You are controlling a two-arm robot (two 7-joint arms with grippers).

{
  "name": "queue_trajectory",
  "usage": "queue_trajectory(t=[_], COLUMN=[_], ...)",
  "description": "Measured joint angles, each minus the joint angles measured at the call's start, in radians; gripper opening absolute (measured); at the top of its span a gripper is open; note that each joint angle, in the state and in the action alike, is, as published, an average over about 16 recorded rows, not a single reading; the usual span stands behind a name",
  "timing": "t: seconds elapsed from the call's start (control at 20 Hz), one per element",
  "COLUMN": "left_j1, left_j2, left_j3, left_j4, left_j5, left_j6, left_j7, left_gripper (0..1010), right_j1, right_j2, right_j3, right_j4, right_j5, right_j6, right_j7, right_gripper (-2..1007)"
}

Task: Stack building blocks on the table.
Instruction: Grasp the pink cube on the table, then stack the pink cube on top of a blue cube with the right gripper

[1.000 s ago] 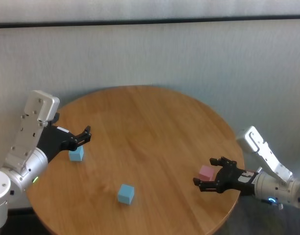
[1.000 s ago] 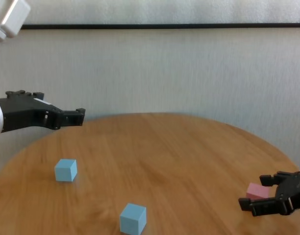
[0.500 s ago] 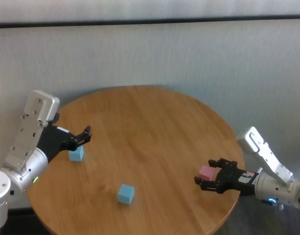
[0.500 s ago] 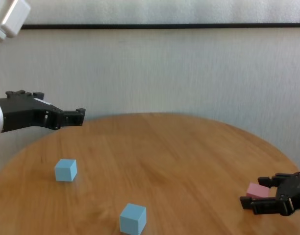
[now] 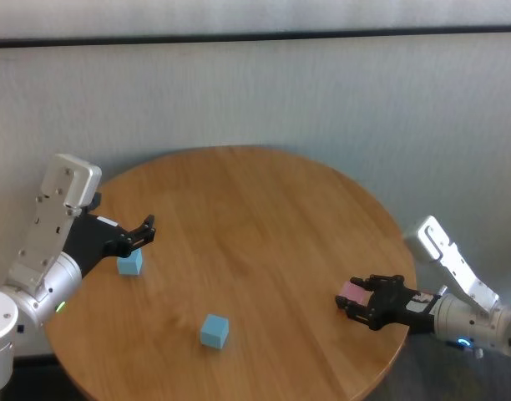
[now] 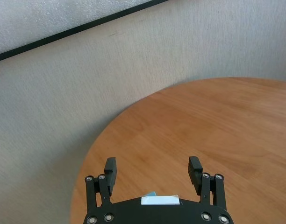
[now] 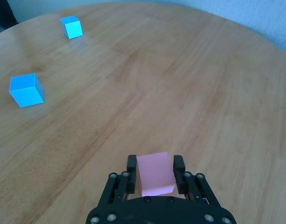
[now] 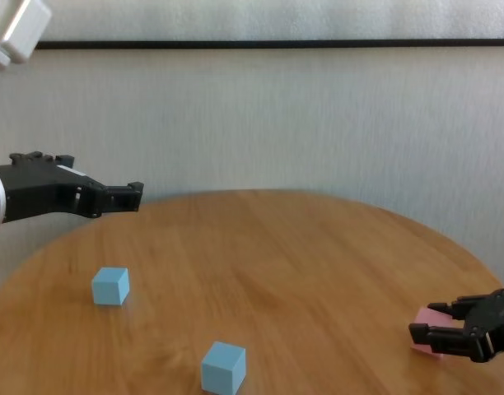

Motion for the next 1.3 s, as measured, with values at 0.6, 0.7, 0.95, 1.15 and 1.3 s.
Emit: queue_trajectory(t=[0.6, 0.7, 0.95, 1.15, 1.3], left_j1=[0.000, 0.000, 0.000, 0.000, 0.000], left_j2=[0.000, 0.000, 0.000, 0.000, 0.000], left_j3=[0.000, 0.000, 0.000, 0.000, 0.000], left_j4=[0.000, 0.000, 0.000, 0.000, 0.000], left_j5=[0.000, 0.000, 0.000, 0.000, 0.000], left_j6=[0.000, 0.000, 0.000, 0.000, 0.000], left_j7=[0.000, 0.000, 0.000, 0.000, 0.000], left_gripper=[1003, 1003, 1003, 1003, 1003], right_j1=[-0.009, -0.006, 0.022, 0.065, 0.105], right_j2=[0.004, 0.001, -0.017, -0.046, -0.073], right_j3=[-0.003, -0.009, -0.038, -0.072, -0.101], right_j4=[-0.030, -0.036, -0.035, -0.010, 0.020], right_j5=[-0.004, -0.006, -0.018, -0.029, -0.038], right_j6=[-0.026, -0.035, -0.057, -0.069, -0.074], right_j7=[0.017, 0.027, 0.066, 0.102, 0.128], right_gripper=[371, 371, 372, 372, 372])
